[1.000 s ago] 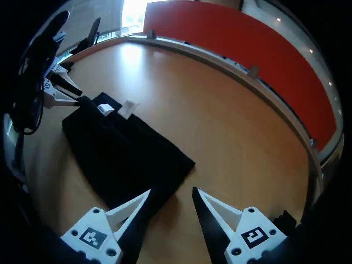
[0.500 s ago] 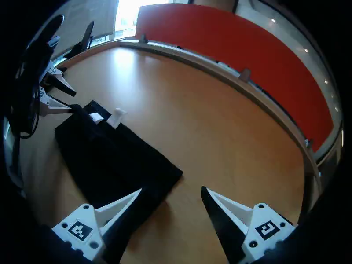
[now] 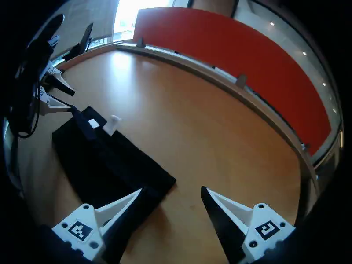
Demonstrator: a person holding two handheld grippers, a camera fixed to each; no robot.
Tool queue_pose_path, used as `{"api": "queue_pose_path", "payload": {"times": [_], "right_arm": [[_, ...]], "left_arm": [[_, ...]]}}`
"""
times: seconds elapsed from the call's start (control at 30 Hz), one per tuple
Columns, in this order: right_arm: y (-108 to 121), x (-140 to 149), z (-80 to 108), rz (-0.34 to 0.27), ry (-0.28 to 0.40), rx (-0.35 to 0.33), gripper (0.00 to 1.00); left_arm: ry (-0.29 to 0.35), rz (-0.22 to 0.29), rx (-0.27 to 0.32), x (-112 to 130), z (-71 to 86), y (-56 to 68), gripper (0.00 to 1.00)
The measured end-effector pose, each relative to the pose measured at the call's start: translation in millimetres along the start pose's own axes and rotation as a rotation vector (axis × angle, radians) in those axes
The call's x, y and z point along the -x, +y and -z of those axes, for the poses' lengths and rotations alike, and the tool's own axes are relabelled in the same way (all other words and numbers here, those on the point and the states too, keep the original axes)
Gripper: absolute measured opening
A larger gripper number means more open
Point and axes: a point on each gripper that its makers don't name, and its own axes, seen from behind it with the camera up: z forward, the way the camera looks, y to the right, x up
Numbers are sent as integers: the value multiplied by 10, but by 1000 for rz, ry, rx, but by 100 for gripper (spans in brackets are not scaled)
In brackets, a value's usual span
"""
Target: Fold towel
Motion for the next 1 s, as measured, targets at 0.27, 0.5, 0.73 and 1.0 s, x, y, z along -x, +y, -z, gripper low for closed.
{"api": "queue_pose_path", "payload": {"times": [0.27, 0.5, 0.73, 1.0], "right_arm": [[1, -43, 36, 2, 12, 1, 94], [-84, -24, 101, -6, 20, -9, 94], [-191, 66, 220, -15, 27, -17, 94], [-306, 239, 395, -26, 29, -19, 94]], "left_arm": [[9, 6, -2, -24, 31, -15, 76], [10, 18, 7, 22, 90, 13, 76], [11, 40, 16, 139, 205, 74, 76], [3, 67, 17, 350, 362, 164, 76]]}}
